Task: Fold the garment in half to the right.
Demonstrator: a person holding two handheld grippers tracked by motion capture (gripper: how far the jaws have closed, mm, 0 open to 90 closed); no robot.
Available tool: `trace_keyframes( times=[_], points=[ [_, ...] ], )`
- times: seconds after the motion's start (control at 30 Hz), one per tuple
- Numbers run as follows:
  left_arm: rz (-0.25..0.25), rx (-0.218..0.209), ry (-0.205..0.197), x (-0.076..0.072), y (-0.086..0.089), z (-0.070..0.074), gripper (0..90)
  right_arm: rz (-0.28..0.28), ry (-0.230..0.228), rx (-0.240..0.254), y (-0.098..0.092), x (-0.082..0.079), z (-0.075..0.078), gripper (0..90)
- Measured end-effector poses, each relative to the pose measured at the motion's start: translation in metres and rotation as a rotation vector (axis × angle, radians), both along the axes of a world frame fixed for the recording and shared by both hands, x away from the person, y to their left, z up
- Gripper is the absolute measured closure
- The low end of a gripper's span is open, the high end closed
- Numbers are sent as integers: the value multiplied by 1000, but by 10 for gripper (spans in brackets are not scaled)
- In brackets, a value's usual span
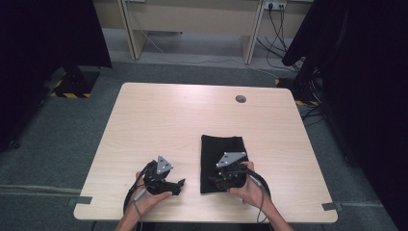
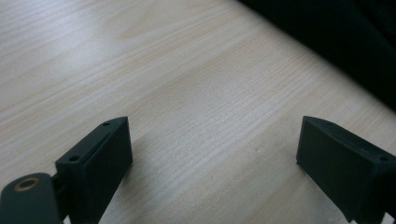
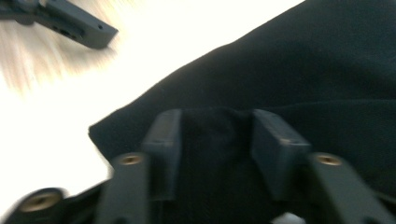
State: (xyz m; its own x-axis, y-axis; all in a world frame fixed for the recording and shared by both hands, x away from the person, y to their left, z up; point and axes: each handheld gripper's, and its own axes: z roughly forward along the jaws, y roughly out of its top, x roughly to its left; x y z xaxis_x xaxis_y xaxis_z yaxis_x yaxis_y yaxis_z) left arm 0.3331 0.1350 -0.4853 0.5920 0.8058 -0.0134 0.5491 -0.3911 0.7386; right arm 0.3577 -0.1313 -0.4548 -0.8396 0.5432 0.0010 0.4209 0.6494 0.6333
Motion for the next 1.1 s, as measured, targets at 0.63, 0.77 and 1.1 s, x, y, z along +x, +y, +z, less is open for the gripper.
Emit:
trace_keyframes(
  times=[0.63, 0.77, 1.1],
  points=[
    [2, 0, 0, 0, 0, 0, 91, -166, -79, 139, -90, -31, 23, 755],
    [2, 0, 0, 0, 0, 0, 91, -227, -84, 147, -109, -34, 24, 671],
    [2, 0, 0, 0, 0, 0, 91, -216, -56, 156, -78, -9, 39, 531]
  ],
)
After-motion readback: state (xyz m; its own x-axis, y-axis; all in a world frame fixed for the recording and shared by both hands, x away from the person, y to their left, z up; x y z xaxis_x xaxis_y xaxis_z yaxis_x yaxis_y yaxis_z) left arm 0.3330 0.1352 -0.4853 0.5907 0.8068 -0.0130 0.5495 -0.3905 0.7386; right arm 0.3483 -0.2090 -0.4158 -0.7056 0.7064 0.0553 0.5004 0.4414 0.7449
